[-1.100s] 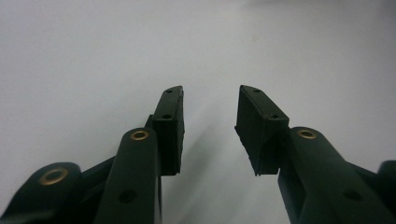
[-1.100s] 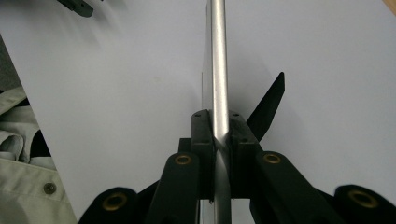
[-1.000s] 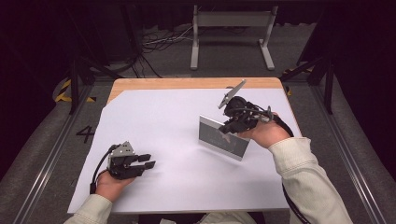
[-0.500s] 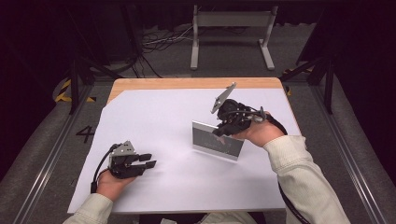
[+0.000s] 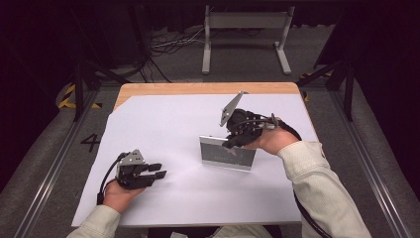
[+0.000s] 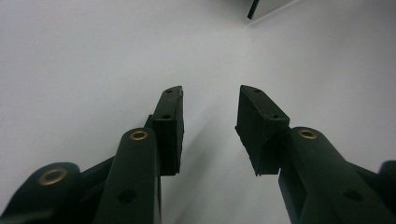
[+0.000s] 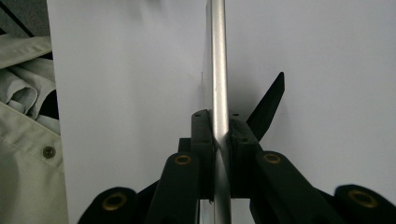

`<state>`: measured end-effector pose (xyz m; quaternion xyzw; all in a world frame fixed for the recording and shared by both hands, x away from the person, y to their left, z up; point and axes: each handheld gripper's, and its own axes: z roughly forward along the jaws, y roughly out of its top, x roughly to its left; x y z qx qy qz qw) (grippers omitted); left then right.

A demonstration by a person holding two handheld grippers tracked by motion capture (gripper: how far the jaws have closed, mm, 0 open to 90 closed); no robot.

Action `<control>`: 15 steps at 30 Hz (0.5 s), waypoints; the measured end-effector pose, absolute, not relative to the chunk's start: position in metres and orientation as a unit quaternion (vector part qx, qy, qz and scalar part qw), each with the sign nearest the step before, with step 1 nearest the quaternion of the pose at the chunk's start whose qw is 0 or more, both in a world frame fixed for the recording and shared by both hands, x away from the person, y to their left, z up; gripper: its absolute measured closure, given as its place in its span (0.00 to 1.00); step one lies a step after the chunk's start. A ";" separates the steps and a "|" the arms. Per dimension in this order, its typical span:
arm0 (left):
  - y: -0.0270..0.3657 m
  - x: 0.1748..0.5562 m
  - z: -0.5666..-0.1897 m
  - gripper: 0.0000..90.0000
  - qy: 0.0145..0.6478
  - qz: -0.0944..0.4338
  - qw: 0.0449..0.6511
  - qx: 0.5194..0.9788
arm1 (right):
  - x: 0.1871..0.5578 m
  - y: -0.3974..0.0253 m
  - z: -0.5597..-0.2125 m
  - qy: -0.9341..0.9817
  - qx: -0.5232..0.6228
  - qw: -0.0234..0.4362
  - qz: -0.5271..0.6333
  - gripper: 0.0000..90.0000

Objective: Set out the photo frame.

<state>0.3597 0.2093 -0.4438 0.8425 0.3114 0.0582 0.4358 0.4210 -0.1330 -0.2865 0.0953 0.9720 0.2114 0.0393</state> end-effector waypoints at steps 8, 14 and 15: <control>0.208 0.361 -0.445 0.68 0.311 0.056 0.433 0.844 | 0.421 -0.131 -0.288 0.974 0.077 0.032 0.209 0.93; 0.208 0.361 -0.445 0.68 0.311 0.054 0.433 0.844 | 0.421 -0.129 -0.289 0.976 0.055 0.028 0.208 0.93; 0.208 0.361 -0.445 0.68 0.310 0.053 0.432 0.845 | 0.421 -0.129 -0.289 0.976 0.051 0.028 0.208 0.93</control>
